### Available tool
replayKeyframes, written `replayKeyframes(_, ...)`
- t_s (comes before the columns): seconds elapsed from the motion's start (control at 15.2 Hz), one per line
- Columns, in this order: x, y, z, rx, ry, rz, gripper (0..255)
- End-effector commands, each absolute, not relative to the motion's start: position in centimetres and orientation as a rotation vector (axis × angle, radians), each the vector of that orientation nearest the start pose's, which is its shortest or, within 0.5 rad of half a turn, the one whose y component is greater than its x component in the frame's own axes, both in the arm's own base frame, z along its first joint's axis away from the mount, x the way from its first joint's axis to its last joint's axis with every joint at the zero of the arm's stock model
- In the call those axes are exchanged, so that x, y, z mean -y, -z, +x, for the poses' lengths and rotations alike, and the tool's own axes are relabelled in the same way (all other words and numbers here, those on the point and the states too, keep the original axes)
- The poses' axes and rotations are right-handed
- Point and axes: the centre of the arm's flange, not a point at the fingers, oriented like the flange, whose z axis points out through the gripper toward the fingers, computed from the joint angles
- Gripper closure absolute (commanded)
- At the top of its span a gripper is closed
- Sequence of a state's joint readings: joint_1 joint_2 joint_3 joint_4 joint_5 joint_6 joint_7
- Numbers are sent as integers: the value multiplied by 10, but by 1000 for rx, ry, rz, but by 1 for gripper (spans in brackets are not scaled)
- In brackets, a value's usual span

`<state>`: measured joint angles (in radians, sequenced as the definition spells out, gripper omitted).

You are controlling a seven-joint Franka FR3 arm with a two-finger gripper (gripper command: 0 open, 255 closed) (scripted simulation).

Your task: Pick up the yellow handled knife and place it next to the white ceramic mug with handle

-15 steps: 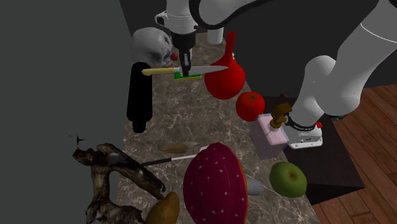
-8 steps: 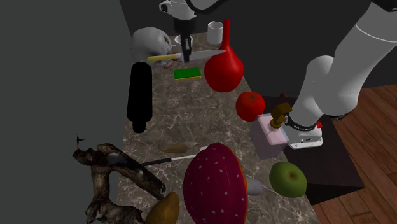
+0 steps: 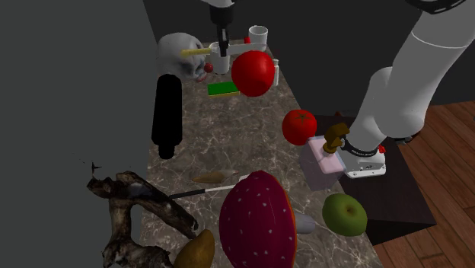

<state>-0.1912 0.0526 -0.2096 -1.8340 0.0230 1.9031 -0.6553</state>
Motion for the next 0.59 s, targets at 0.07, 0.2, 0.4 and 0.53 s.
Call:
replayKeyframes(0.07,261,-499,539,390,32,-3117,255)
replayKeyframes(0.2,287,-499,542,390,32,-3117,255)
replayKeyframes(0.4,327,-500,546,390,32,-3117,255)
replayKeyframes(0.53,353,-500,549,390,32,-3117,255)
